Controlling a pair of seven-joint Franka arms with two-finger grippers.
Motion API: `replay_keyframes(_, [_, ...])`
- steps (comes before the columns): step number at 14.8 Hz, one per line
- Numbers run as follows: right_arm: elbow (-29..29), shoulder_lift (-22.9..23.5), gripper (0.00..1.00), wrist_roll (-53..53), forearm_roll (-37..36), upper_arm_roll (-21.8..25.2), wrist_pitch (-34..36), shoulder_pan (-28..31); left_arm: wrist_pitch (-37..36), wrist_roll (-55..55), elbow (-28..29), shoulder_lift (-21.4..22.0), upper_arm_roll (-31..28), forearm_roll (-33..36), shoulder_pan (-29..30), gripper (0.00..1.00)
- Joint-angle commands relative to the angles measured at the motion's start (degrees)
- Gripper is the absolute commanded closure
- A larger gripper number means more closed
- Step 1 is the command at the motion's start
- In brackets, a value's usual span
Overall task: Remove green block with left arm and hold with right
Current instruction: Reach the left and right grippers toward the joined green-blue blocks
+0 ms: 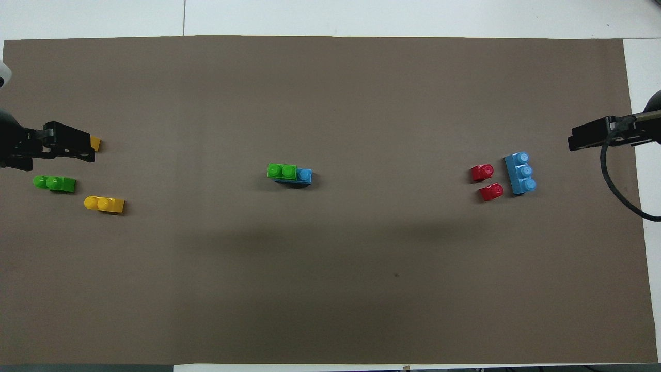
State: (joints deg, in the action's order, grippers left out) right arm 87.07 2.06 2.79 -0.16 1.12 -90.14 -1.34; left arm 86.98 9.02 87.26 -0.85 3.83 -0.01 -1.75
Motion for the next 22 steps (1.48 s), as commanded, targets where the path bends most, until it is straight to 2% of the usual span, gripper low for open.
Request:
replay_keyframes(1, [0.1, -0.2, 0.00, -1.2, -0.7, -0.2, -0.5, -0.1, 0.4, -1.3, 1.8, 1.6, 0.2, -0.3, 0.9, 0.00])
replay_keyframes(9, [0.3, -0.4, 0.00, 0.8, -0.5, -0.2, 1.1, -0.3, 0.7, -1.3, 2.1, 1.6, 0.2, -0.3, 0.8, 0.00])
replay_keyframes(12, [2.0, -1.4, 0.00, 11.2, 0.8, -1.0, 1.1, -0.3, 0.7, -1.2, 2.1, 1.6, 0.2, -0.3, 0.9, 0.00])
replay_keyframes(14, [4.1, -2.4, 0.00, 17.8, 6.6, -1.0, 0.0, -0.2, 0.7, -1.2, 2.1, 1.6, 0.1, -0.3, 0.9, 0.00])
replay_keyframes(17, [7.7, -3.5, 0.00, 27.4, 10.2, -1.0, -5.2, -0.3, 0.7, -0.9, 2.1, 1.6, 0.1, -0.3, 0.9, 0.00])
replay_keyframes(20, [13.1, -4.3, 0.00, 32.0, 17.4, -1.0, -9.9, -0.2, 0.4, -1.0, 2.1, 1.6, 0.1, -0.3, 0.9, 0.00])
replay_keyframes(21, [15.4, -4.3, 0.00, 36.9, 18.6, -1.0, -12.8, -0.2, 0.0, -1.0, 2.2, 1.6, 0.1, -0.3, 0.9, 0.00])
replay_keyframes(22, [18.1, -4.4, 0.00, 43.9, 23.1, -1.0, -17.5, -0.3, -0.1, -1.0, 2.4, 1.6, 0.1, -0.3, 1.0, 0.00])
